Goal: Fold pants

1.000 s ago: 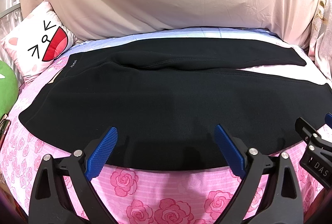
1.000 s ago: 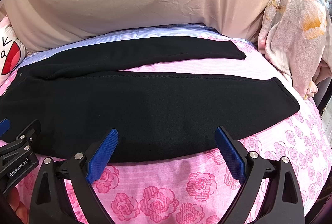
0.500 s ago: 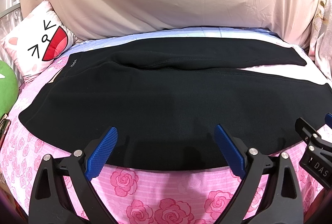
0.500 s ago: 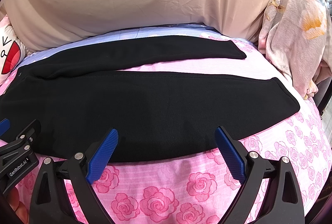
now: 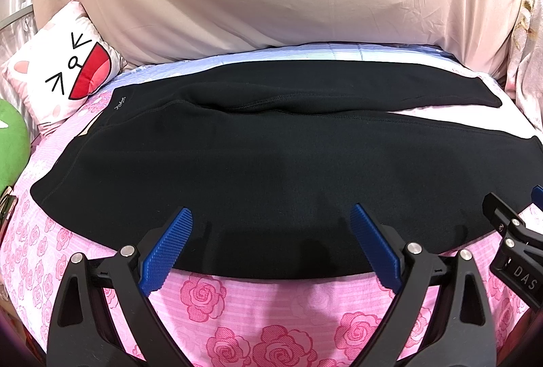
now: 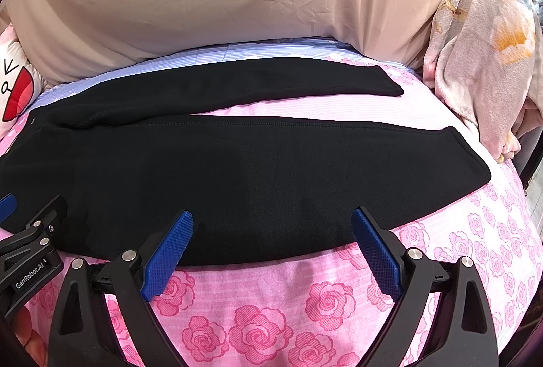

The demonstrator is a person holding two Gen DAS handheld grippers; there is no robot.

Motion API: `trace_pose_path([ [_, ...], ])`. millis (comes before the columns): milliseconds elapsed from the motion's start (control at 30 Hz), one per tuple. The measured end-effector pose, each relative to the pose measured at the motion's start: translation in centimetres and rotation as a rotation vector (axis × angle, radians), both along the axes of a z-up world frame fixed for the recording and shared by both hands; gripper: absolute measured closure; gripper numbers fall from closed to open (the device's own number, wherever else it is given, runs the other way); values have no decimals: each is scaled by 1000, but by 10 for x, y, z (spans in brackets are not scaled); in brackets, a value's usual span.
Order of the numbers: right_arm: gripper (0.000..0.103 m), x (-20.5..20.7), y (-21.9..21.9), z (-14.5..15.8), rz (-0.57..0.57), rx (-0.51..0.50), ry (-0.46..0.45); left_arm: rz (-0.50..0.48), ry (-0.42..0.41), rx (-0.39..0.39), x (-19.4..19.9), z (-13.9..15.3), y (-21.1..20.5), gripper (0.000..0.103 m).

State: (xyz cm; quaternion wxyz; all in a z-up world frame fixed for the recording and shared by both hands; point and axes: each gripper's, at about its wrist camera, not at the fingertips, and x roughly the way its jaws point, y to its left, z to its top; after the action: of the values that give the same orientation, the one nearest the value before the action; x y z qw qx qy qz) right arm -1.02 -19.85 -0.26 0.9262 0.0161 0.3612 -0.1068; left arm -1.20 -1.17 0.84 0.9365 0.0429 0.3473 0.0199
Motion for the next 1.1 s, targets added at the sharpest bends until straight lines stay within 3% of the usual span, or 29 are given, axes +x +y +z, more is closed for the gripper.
trace_pose_path([
  [367, 11, -4, -6, -3, 32, 48, 3, -2, 3, -25, -4, 2, 8, 10],
  [533, 11, 12, -59, 36, 91, 115, -52, -20, -53, -97, 6, 46, 50, 9],
  [633, 11, 60, -119, 54, 126, 161, -77, 36, -86, -158, 39, 75, 95, 7],
  [733, 13, 139, -192, 42, 75, 184, 38, 143, -50, -181, 87, 86, 144, 6],
  [767, 15, 155, -207, 37, 64, 208, 55, 171, -27, -196, 99, 85, 158, 6],
  [800, 26, 171, -222, 33, 53, 220, 64, 192, -4, -220, 113, 84, 174, 6],
  [833, 28, 190, -238, 29, 29, 203, 68, 198, 24, -251, 132, 81, 192, 6],
  [933, 28, 230, -259, 17, 1, 135, 106, 305, 92, -286, 175, 71, 238, 6],
  [1100, 26, 279, -272, 1, 19, 98, 162, 349, 190, -319, 246, 47, 294, 6],
])
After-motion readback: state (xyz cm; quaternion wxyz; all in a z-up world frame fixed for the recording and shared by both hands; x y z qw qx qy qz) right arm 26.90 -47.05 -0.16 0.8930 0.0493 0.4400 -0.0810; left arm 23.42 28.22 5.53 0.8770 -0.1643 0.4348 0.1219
